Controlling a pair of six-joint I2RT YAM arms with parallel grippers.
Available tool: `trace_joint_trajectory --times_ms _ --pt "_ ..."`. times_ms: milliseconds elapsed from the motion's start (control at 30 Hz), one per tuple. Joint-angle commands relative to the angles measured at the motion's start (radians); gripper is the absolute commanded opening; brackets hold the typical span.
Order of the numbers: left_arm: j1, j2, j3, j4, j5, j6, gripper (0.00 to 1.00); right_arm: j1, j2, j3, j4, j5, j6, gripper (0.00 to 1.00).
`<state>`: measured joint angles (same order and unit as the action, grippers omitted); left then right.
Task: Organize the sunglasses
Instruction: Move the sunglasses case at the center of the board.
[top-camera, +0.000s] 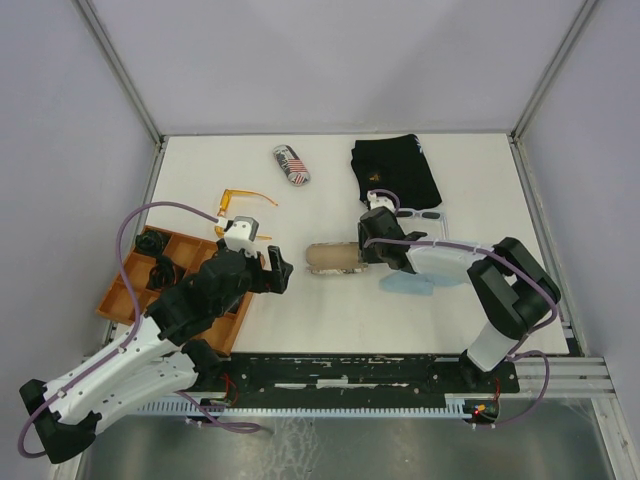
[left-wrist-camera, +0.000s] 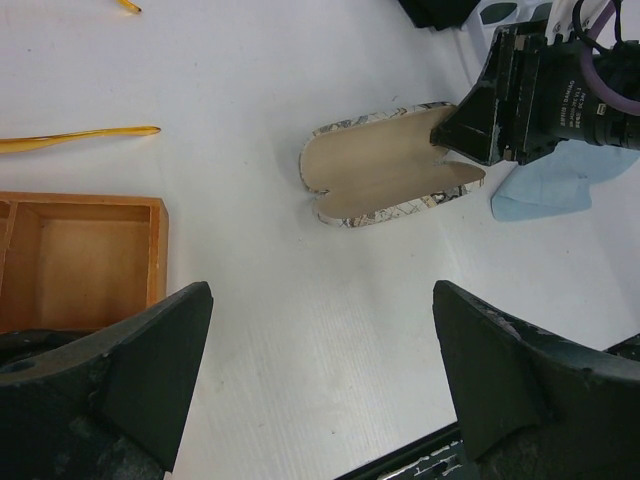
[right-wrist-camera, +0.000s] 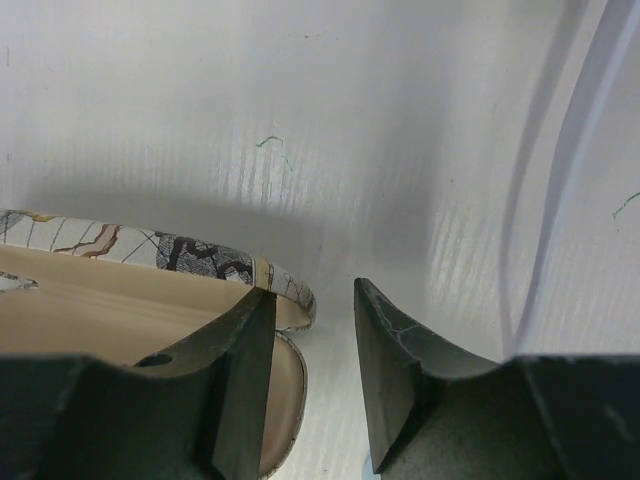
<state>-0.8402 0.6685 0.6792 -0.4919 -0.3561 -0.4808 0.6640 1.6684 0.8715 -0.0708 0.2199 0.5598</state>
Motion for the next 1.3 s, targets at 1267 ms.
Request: trace_joint_trajectory --times_ms 1267 --pt "-0.001 -0.047 -0.016 0.079 0.031 -0.044 0.93 -0.114 0.124 0.162 0.162 -0.105 -0.2 0.1"
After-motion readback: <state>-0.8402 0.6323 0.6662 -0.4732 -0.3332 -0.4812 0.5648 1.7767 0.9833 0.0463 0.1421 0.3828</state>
